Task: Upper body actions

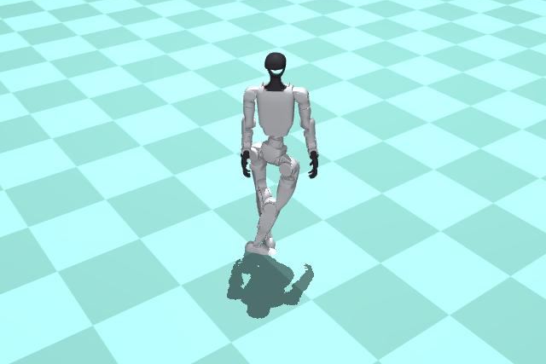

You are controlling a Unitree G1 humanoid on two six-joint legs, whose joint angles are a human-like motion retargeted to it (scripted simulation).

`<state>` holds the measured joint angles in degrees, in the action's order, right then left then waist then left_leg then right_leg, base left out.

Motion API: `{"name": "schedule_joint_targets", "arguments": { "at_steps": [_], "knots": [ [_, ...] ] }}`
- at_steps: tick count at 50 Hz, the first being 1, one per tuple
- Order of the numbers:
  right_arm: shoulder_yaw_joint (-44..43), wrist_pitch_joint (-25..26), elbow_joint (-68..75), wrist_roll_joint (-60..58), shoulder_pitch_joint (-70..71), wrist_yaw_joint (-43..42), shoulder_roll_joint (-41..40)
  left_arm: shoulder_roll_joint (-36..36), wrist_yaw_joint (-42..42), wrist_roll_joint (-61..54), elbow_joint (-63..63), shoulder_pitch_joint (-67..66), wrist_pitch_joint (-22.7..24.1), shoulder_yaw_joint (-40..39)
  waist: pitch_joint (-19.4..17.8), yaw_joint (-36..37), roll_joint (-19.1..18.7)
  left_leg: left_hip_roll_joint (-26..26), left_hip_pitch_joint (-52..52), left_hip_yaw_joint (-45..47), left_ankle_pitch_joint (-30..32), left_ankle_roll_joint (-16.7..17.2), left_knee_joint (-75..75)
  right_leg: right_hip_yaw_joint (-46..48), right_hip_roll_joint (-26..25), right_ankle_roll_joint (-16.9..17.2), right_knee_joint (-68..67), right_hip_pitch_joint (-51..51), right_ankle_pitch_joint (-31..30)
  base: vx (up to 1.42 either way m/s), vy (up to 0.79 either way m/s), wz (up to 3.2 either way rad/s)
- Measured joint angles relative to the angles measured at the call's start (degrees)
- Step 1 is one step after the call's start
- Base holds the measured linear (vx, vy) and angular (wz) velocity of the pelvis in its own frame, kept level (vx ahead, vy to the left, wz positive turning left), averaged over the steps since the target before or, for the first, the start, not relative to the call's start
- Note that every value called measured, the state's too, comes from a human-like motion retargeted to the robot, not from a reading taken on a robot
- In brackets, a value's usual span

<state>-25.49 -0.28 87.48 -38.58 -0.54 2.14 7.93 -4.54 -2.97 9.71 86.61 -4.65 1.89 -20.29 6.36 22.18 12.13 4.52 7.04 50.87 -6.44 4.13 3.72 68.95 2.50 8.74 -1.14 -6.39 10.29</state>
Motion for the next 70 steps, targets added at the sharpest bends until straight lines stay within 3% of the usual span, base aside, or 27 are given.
{"name": "schedule_joint_targets", "arguments": {
  "at_steps": [2, 4, 8, 10, 12, 13, 15, 18, 21, 24, 25, 27, 30, 34, 39, 48, 58, 70],
  "knots": [
    [1.1, -1.5, -1.4, 0.0, 0.1, 0.8, -0.7, -0.2, -0.9, -2.1, 2.0, -1.6, -0.4, -2.4, 1.4, -0.8, -0.1, 0.8, 1.6, -7.2, -0.6, -0.6, -0.5, -0.9, -0.3, -0.7, -0.7, -0.7, -2.7, 0.5, -0.18, 0.54],
    [2.4, -2.8, -2.3, 0.3, -0.1, 1.4, -1.1, -0.8, -1.3, -3.5, 4.1, -2.4, -0.8, -3.7, 2.8, -3.9, -1.6, -0.1, 0.8, -8.6, -1.0, -0.5, -1.1, 0.1, -0.7, -2.1, -3.2, -2.0, -7.1, 0.44, -0.22, 1.18],
    [5.1, -3.3, -2.9, 0.5, -1.1, 2.4, -1.0, -1.9, -1.0, -3.3, 6.9, -1.8, -1.8, -4.3, 5.7, -10.5, -8.7, -6.2, 1.3, -14.8, -1.2, -1.3, -0.9, -5.3, 0.3, -10.2, -17.7, 0.1, -16.3, 0.31, -0.23, 1.54],
    [6.0, -3.0, -2.5, 1.4, -1.2, 2.5, -0.7, -2.5, -0.4, -2.3, 6.7, -0.4, -2.0, -3.6, 4.8, -13.6, -10.9, -8.0, 1.5, -18.2, -1.1, -1.6, -0.2, -13.9, 4.3, -8.6, -31.5, 5.3, -14.3, 0.18, -0.29, 1.81],
    [5.7, -2.7, -1.1, 2.6, -1.2, 2.2, -0.8, -2.9, 0.6, -1.1, 5.5, 1.4, -2.2, -2.1, 3.7, -15.3, -10.8, -7.0, 1.7, -20.9, -0.6, -2.2, -0.8, -29.6, 3.1, -3.0, -39.0, 14.0, -10.4, 0.03, -0.35, 1.7],
    [5.3, -2.4, -0.3, 3.2, -1.3, 2.0, -0.9, -3.1, 1.0, -0.7, 4.8, 2.3, -2.3, -1.2, 3.1, -15.7, -10.4, -6.3, 1.7, -21.9, -0.2, -2.5, -1.1, -37.1, 0.0, -0.8, -39.1, 17.0, -9.4, -0.01, -0.37, 1.52],
    [4.8, -2.0, 1.3, 4.6, -1.5, 1.8, -1.3, -3.1, 1.3, -0.4, 3.3, 4.1, -1.8, 0.8, 1.7, -16.0, -10.3, -6.1, 1.5, -23.3, 0.5, -2.9, -1.5, -44.9, -2.6, -0.5, -37.6, 20.5, -7.9, -0.05, -0.34, 1.52],
    [4.3, -1.5, 3.4, 5.9, -2.1, 1.5, -1.4, -2.6, 2.2, -1.0, 1.2, 6.3, 0.2, 3.9, 0.0, -18.4, -10.7, -5.3, 1.2, -26.9, 1.4, -3.2, -1.9, -45.9, -0.7, -4.7, -28.1, 21.7, -5.6, -0.05, -0.32, 1.98],
    [4.2, -1.0, 5.1, 6.0, -3.1, 0.5, -1.4, -1.7, 2.9, -1.1, -0.4, 7.8, 0.9, 6.7, -2.0, -20.5, -10.3, -2.9, -0.4, -31.2, 2.0, -3.5, -2.6, -57.1, -3.0, -7.3, -16.9, 22.7, -2.7, -0.02, -0.23, 2.05],
    [3.9, -0.9, 7.1, 5.8, -3.8, -0.5, -1.2, -1.2, 2.5, -0.2, -0.7, 9.3, 1.1, 9.8, -5.2, -20.0, -8.7, 0.4, -3.7, -36.0, 2.1, -3.5, -2.7, -65.1, -2.6, -7.3, -9.1, 20.4, -7.3, 0.01, -0.09, 1.64],
    [3.9, -0.9, 7.8, 5.5, -4.1, -0.6, -1.2, -1.3, 2.7, 0.3, -0.4, 9.7, 1.1, 10.8, -5.9, -19.3, -8.2, 1.1, -4.6, -37.2, 2.0, -3.3, -2.6, -65.1, -2.3, -7.4, -8.4, 18.8, -8.2, 0.09, -0.01, 1.09],
    [3.8, -0.5, 8.8, 4.4, -4.7, 0.1, -1.4, -1.7, 3.7, 2.2, 0.9, 10.1, 0.3, 12.5, -5.5, -17.0, -7.5, 1.7, -4.9, -38.8, 1.8, -2.7, -1.9, -49.2, 2.7, -6.7, -9.2, 16.4, -7.1, 0.1, -0.06, 0.95],
    [2.2, 0.4, 8.6, 2.4, -4.9, 1.3, -1.7, -0.9, 1.8, 3.7, 4.7, 9.9, -0.7, 14.4, -4.3, -12.3, -8.0, 1.2, -4.8, -40.9, 1.7, -2.3, -1.4, -51.0, 2.2, -5.7, -9.0, 15.0, -6.1, 0.07, -0.03, 0.73],
    [2.1, -0.9, 5.3, 0.0, -3.6, -0.5, -1.9, -1.6, 0.9, 2.1, 8.9, 8.1, 1.0, 15.0, -3.3, -14.6, -9.0, 1.7, -5.5, -45.1, 1.7, -2.1, -1.6, -46.4, 1.1, -6.4, -4.4, 10.9, -6.6, 0.02, 0.02, 0.87],
    [3.8, -2.6, 3.3, 3.0, -1.6, -1.3, -1.7, -2.4, -2.3, 9.3, 10.6, 5.7, 0.5, 14.1, -0.2, -17.6, -10.4, 1.9, -4.5, -47.1, 1.1, -1.8, -1.8, -42.5, -0.8, -8.0, 0.8, 9.2, -7.9, 0.0, 0.07, 0.38],
    [5.2, -1.5, 1.2, 5.0, 0.8, 2.9, -3.7, -2.3, -0.6, 6.3, 9.5, 4.1, -0.2, 11.0, 0.0, -15.3, -9.8, 1.6, -5.1, -46.5, 0.7, -1.3, -3.1, -43.0, -1.5, -8.8, 0.9, 9.4, -7.5, -0.05, -0.02, -0.03],
    [8.0, 1.1, 5.3, -0.1, 0.1, 0.7, -3.0, -0.8, 2.4, 4.9, 7.3, 5.1, -0.7, 10.5, 0.3, -16.1, -9.5, 1.2, -5.5, -46.0, 0.0, -1.3, -3.9, -43.4, -2.3, -9.4, 1.1, 9.3, -7.6, -0.01, 0.0, 0.01],
    [5.0, 0.7, 9.4, 3.6, -2.2, -0.9, -0.8, -0.4, 3.0, 4.4, 6.7, 5.7, -0.2, 10.8, 0.5, -17.3, -9.7, 1.0, -6.5, -44.0, -1.6, -1.9, -4.0, -44.7, -2.8, -9.9, 0.9, 9.2, -8.1, 0.0, 0.0, 0.0]
  ]
}}
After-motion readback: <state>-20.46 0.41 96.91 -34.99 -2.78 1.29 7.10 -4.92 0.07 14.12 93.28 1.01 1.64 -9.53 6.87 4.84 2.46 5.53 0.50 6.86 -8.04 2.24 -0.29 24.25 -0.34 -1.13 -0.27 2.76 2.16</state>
